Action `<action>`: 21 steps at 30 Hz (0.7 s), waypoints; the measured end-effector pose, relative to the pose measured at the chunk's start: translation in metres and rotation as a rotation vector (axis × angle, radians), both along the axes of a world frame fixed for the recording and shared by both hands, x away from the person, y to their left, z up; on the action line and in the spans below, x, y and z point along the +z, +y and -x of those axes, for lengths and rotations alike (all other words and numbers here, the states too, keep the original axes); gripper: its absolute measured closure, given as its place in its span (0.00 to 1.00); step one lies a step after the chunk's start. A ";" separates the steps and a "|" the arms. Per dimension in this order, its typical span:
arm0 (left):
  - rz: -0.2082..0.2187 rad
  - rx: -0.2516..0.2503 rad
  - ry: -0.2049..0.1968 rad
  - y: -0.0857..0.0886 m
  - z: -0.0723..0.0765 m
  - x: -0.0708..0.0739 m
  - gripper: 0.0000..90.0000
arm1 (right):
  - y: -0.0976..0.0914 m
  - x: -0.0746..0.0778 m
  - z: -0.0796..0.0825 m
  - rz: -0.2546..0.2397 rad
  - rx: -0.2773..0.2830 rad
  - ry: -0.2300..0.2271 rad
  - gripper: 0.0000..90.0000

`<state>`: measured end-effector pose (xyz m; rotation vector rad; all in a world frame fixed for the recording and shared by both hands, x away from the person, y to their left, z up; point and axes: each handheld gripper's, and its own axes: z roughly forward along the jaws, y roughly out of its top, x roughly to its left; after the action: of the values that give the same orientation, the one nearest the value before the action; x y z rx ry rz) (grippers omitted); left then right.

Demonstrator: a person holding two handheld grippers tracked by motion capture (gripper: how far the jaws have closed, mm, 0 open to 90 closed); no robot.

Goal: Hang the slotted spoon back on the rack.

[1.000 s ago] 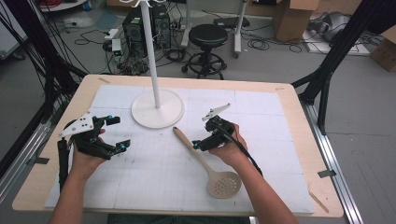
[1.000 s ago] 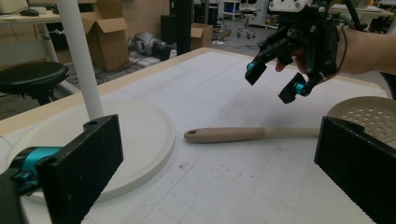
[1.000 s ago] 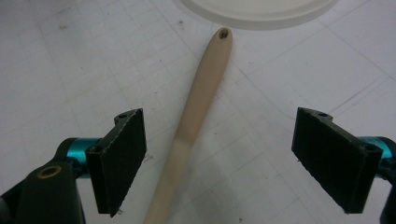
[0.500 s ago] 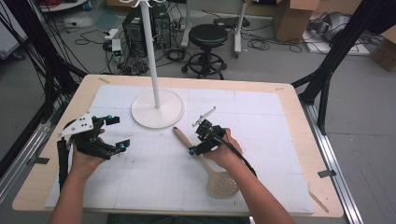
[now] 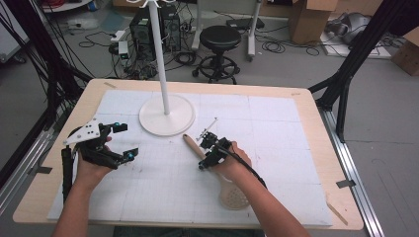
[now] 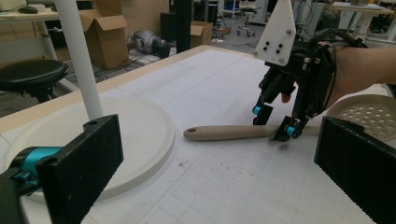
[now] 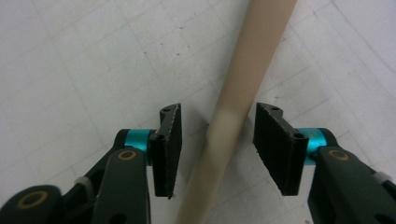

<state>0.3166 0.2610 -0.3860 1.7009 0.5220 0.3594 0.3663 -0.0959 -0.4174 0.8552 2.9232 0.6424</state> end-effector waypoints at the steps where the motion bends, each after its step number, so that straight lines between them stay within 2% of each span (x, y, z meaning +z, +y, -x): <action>1: 0.001 0.000 0.000 0.000 0.000 0.000 0.02 | 0.000 0.000 0.000 0.005 0.006 -0.011 0.62; 5: -0.001 -0.004 0.001 0.000 0.000 0.000 0.02 | 0.001 0.000 0.002 0.031 0.009 -0.042 0.70; 11: -0.001 -0.004 0.001 -0.001 0.000 0.000 0.02 | 0.000 0.000 0.001 0.023 0.007 -0.035 0.73; 15: 0.000 -0.004 0.002 0.000 0.000 0.000 0.02 | -0.002 0.001 0.000 0.025 0.031 -0.031 0.81; 16: -0.001 -0.004 0.002 -0.001 0.000 0.000 0.02 | -0.003 0.001 0.001 0.031 0.058 -0.032 0.84; 17: -0.002 -0.004 0.003 -0.001 0.000 -0.001 0.02 | -0.003 0.001 0.001 0.031 0.058 -0.032 0.84; 19: -0.004 -0.004 0.004 -0.001 -0.001 -0.001 0.02 | -0.002 0.002 0.002 0.042 0.099 -0.045 0.84; 21: -0.004 -0.004 0.003 -0.001 -0.001 -0.001 0.02 | -0.003 0.001 0.003 0.037 0.106 -0.043 0.84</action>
<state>0.3173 0.2596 -0.3869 1.7063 0.5209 0.3552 0.3638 -0.0985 -0.4160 0.6777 2.9474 0.6032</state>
